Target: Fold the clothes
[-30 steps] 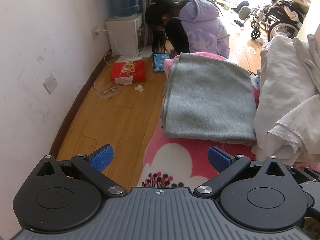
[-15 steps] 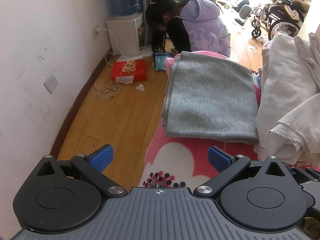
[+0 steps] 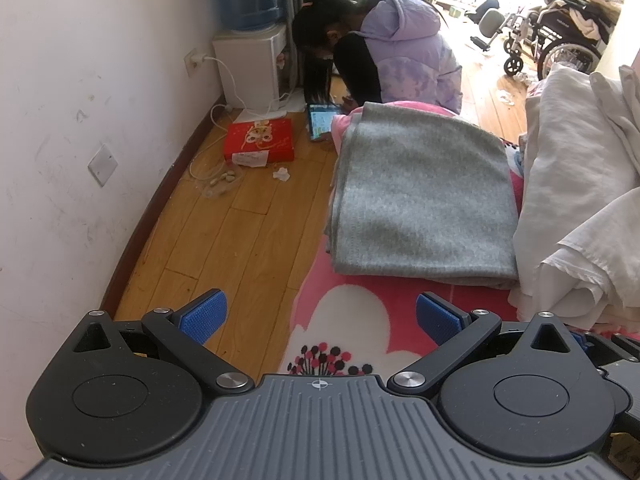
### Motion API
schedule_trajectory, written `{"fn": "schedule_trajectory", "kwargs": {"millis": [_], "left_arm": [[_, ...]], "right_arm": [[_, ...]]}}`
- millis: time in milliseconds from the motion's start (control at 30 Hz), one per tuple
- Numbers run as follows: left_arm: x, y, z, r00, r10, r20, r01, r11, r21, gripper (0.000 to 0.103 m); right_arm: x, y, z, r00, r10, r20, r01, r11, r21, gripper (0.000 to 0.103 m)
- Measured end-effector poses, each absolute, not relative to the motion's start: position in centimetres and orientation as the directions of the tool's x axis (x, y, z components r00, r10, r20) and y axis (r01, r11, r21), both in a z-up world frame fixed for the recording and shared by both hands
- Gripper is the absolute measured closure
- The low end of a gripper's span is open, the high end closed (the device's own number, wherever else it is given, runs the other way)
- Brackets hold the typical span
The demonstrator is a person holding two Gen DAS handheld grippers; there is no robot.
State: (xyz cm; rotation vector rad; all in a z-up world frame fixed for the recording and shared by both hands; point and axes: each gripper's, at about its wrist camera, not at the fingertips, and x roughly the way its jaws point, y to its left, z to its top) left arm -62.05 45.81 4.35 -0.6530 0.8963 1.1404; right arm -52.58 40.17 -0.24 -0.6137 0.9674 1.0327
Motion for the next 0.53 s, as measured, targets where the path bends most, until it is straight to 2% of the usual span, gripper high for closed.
{"fn": "schedule_trajectory", "kwargs": {"millis": [533], "left_arm": [[-62.17, 45.99, 4.32, 0.154, 0.481, -0.863, -0.953, 0.303, -0.001, 0.001]], "right_arm": [[-52.65, 40.32, -0.19, 0.186, 0.425, -0.886, -0.912, 0.409, 0.004, 0.048]]}}
